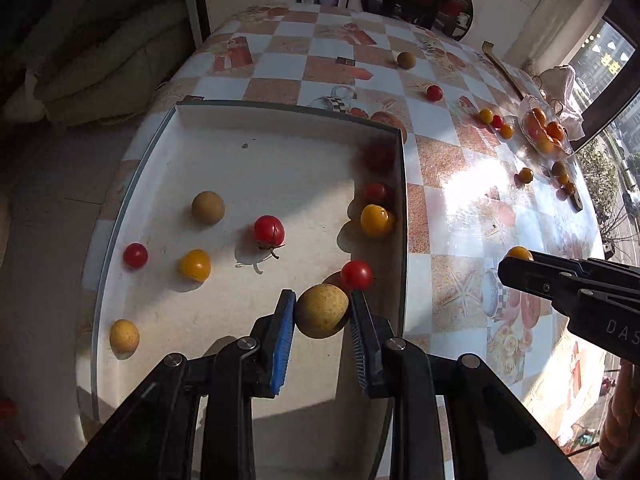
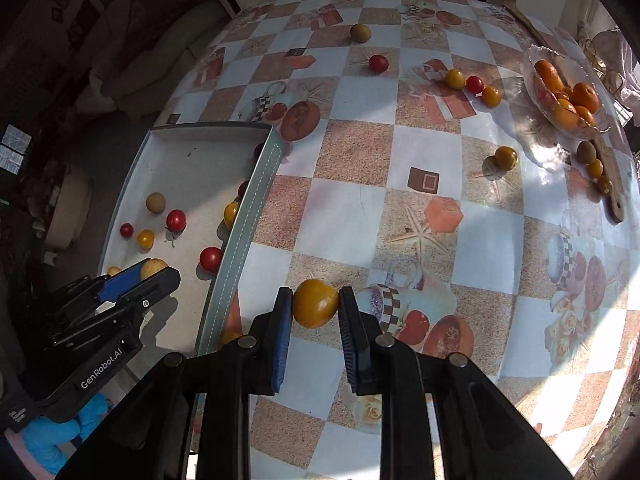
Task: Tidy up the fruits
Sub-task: 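Carry the brown fruit with the left tool while the right tool carries the yellow tomato over the tray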
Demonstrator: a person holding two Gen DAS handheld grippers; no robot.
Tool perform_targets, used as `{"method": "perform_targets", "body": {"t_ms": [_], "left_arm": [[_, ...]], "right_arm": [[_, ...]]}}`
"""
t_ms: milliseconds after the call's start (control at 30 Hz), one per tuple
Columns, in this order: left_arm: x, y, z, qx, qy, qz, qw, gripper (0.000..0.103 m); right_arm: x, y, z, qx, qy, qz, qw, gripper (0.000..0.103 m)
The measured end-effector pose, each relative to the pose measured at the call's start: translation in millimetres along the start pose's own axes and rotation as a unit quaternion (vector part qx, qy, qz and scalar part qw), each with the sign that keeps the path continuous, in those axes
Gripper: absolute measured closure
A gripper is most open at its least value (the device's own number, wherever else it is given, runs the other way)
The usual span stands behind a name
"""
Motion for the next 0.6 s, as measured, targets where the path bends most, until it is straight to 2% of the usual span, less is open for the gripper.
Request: {"method": "perform_targets", "body": {"t_ms": [133, 300, 600], "left_arm": [[-6, 22, -12, 0.026, 0.011, 0.020, 0.9994, 0.075], [-9, 35, -22, 0.039, 0.015, 0.037, 0.9984, 0.075], [-12, 35, -30, 0.055, 0.014, 0.026, 0.9981, 0.075]], "right_arm": [[21, 33, -13, 0.013, 0.000, 0.031, 0.999, 0.078], [46, 65, -35, 0.024, 0.008, 0.052, 0.998, 0.078], [76, 85, -70, 0.014, 0.023, 0.068, 0.997, 0.077]]}}
Point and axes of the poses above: each gripper's, at about its wrist camera, not at the fingertips, and z roughly against the way its jaws point, y to its left, x to its top, the point moved 3 cm from there along -z, roughly the way its jaws point, and after that the axes turned 1 degree about -x, right-handed, at the moved point
